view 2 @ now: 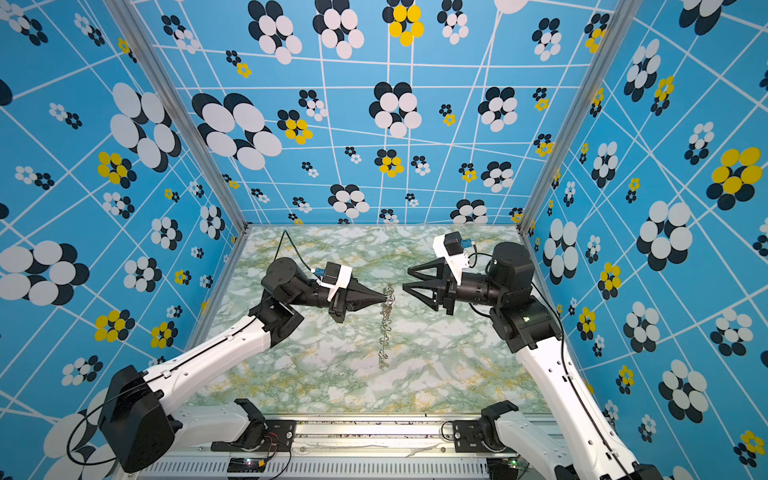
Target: Put the keys on the keyring
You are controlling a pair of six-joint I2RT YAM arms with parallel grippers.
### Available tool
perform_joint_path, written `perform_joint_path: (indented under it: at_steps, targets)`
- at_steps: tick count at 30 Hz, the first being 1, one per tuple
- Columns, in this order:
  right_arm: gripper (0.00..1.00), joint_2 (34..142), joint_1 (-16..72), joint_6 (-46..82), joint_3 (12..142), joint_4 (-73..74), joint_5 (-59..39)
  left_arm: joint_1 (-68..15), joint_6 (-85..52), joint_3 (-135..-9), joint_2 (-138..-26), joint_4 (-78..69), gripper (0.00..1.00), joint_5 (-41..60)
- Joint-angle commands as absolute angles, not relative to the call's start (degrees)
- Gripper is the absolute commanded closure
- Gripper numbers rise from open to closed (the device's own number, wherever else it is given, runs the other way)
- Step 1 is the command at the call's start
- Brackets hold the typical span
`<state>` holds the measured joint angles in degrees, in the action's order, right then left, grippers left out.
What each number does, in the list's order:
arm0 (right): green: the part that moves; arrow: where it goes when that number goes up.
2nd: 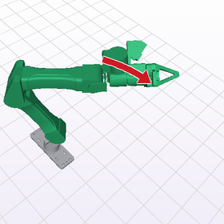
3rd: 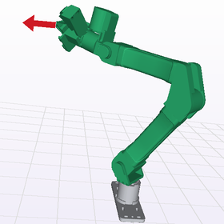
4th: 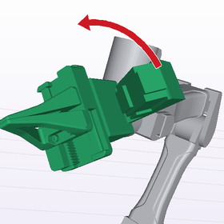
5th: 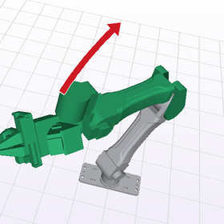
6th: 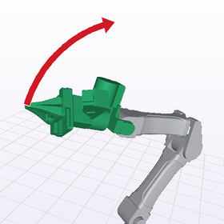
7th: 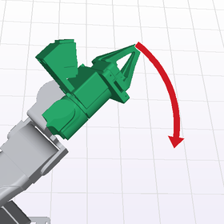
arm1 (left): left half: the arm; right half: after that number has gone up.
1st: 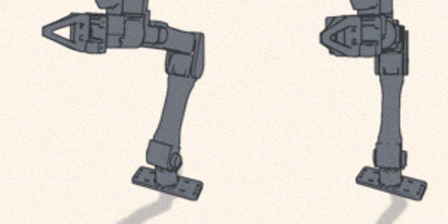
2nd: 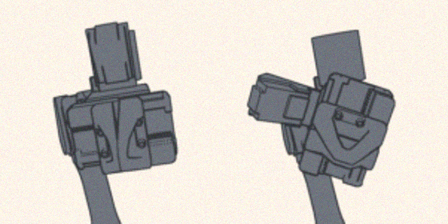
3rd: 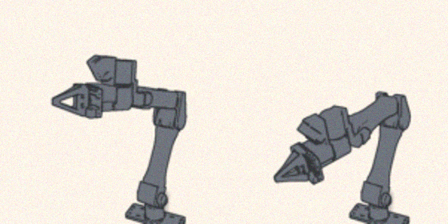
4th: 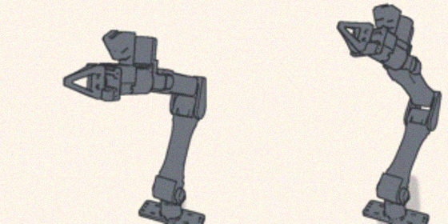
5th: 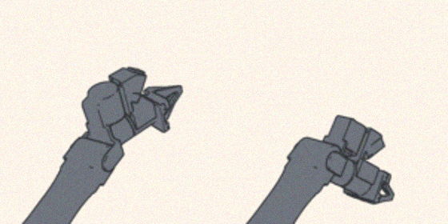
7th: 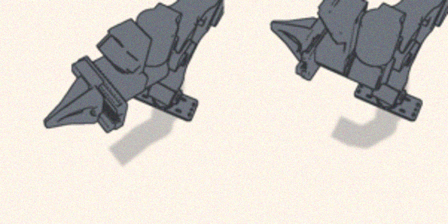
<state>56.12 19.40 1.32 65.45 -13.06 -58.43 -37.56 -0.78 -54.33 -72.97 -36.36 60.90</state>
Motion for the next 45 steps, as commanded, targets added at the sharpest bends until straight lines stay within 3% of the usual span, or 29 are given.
perform_joint_path:
  at_steps: [1, 16, 25, 34, 45]
  targets:
    - [0.51, 56.73, 22.23, -4.29, 68.62, -20.77, -60.79, -37.44, 0.27, -57.64, -71.72, -36.33, 1.00, 62.31]
    - [0.58, 58.70, 25.97, -7.02, 69.30, -24.25, -58.84, -38.41, 5.04, -58.96, -70.22, -30.76, 1.00, 62.19]
    - [0.68, 60.10, 26.15, -6.69, 70.44, -26.26, -59.24, -38.90, 5.67, -58.79, -69.76, -31.12, 1.00, 61.88]
    - [0.86, 61.26, 26.19, -5.43, 71.93, -27.58, -60.86, -39.26, 9.09, -58.47, -68.53, -28.45, 1.00, 61.48]
    - [0.88, 62.48, 26.05, -4.87, 73.59, -29.50, -61.87, -39.64, 12.33, -57.97, -67.03, -26.09, 1.00, 61.74]
